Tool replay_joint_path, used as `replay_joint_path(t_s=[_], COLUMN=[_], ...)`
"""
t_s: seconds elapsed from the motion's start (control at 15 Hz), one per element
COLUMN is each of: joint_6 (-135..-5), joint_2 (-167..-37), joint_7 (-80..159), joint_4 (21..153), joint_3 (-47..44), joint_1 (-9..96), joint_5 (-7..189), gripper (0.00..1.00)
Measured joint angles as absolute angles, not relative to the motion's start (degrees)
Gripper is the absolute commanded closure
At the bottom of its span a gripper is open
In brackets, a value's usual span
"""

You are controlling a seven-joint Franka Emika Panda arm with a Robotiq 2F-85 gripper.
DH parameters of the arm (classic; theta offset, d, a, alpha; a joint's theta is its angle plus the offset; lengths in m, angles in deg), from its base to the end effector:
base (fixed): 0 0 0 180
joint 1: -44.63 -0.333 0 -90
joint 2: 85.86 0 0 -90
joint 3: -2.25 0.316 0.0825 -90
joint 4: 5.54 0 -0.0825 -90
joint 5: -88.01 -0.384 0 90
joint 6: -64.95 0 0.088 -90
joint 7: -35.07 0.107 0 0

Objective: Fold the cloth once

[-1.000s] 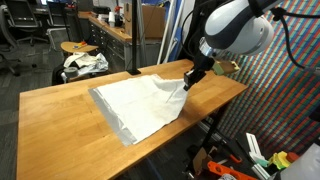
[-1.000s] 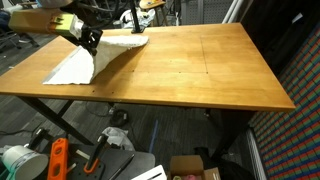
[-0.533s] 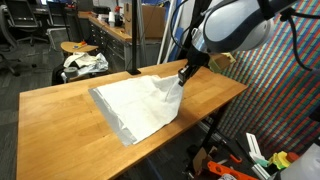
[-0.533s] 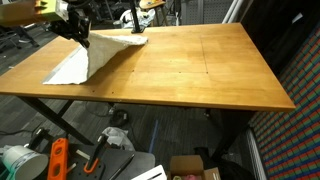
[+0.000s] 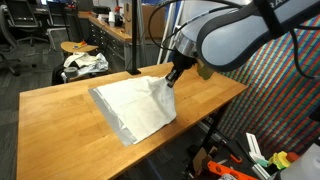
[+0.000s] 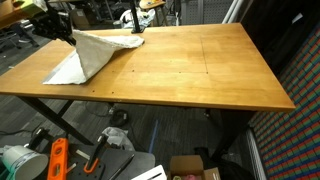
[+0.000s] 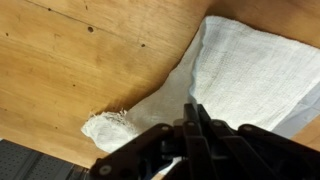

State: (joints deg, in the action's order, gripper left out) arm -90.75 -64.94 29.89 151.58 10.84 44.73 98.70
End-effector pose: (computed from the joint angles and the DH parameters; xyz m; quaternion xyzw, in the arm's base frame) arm 0.4028 0.0646 0.3637 0.9641 0.1930 0.1665 0.0742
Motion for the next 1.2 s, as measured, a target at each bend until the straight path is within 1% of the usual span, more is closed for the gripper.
replay_joint_path(t_s=[0.53, 1.2], joint_6=[-91.0, -93.0], joint_2=[-67.6, -77.0], joint_7=[41.2, 66.1], joint_4=[151.7, 152.4], joint_3=[19.6, 22.6], joint_1=[44.7, 39.4], joint_5=[112.4, 132.4], gripper=[0.96, 0.95])
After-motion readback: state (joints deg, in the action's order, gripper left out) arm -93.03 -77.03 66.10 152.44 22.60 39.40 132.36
